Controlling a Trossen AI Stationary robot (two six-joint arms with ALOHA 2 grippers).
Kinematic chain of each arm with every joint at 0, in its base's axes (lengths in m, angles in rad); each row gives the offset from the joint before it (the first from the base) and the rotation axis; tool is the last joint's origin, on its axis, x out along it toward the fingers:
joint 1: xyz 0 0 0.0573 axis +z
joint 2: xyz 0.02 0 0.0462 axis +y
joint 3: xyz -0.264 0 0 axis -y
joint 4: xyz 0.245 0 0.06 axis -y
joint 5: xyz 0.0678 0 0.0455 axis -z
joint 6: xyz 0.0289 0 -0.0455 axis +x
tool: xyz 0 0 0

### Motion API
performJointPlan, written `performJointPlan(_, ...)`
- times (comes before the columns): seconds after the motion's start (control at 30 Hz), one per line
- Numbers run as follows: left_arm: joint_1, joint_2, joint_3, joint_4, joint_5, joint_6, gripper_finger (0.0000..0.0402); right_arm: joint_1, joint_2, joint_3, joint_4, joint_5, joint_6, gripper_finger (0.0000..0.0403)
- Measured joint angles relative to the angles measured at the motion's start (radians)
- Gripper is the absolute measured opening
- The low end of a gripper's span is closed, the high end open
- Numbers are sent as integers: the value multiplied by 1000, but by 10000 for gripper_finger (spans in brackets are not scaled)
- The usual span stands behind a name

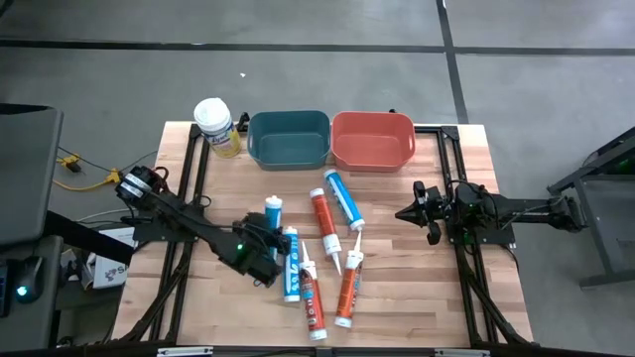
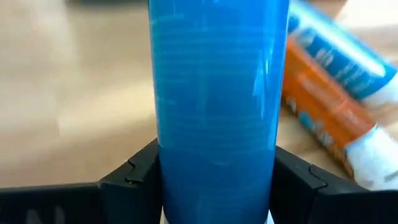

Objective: Pick & place silicon tubes, Sealant and Lysol wipes
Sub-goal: Put the left blue sealant into the blue bin

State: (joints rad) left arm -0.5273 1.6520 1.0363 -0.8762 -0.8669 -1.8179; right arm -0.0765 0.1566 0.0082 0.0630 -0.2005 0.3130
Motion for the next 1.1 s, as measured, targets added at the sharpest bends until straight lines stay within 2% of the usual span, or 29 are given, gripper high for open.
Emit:
performJointPlan(0.2,-32,-10,0,-88,-227,0,193,0,0,0,0,0,0,12)
performJointPlan(0.43,2,-113,1,-135,-352,145,193,0,0,0,0,0,0,12)
performJointPlan(0.87,212,-348,2,-202,-370,531,193,0,0,0,0,0,0,12)
performJointPlan(1.1,364,-421,51,-192,-342,833,193,0,0,0,0,0,0,12)
